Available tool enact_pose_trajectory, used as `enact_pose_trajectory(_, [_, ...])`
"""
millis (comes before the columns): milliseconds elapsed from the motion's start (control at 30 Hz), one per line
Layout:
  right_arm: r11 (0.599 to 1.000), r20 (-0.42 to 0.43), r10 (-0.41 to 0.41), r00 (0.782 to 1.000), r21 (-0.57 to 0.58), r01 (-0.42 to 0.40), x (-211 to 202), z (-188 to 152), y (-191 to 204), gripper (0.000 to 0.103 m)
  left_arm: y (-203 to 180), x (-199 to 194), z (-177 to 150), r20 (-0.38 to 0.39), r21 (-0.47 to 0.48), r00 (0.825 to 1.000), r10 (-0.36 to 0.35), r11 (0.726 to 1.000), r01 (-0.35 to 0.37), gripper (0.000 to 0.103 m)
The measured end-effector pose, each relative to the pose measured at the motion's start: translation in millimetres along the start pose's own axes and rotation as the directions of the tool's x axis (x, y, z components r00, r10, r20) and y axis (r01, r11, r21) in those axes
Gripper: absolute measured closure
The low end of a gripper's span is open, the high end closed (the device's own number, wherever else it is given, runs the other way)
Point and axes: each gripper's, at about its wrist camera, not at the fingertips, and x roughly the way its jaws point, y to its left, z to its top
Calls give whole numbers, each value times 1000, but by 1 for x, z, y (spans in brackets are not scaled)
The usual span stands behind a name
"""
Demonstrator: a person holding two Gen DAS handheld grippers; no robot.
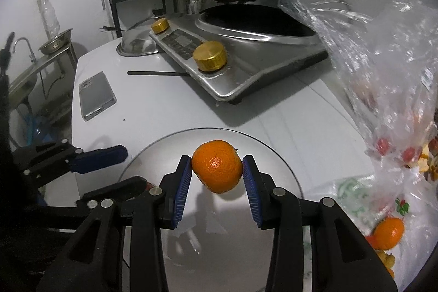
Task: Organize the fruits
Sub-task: 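Open the left tool to drop the tomato while the right tool lowers the orange onto the plate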
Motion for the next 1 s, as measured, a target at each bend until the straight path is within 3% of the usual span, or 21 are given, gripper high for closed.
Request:
enact_pose_trajectory(367, [999, -48, 30, 998, 15, -29, 28, 3, 17, 62, 33, 1, -15, -40, -74, 997, 58, 995, -61, 52])
enact_pose_trajectory(1000, [999, -52, 28, 998, 47, -25, 26, 2, 19, 61, 38, -5, -17, -57, -113, 993, 102, 988, -108, 50])
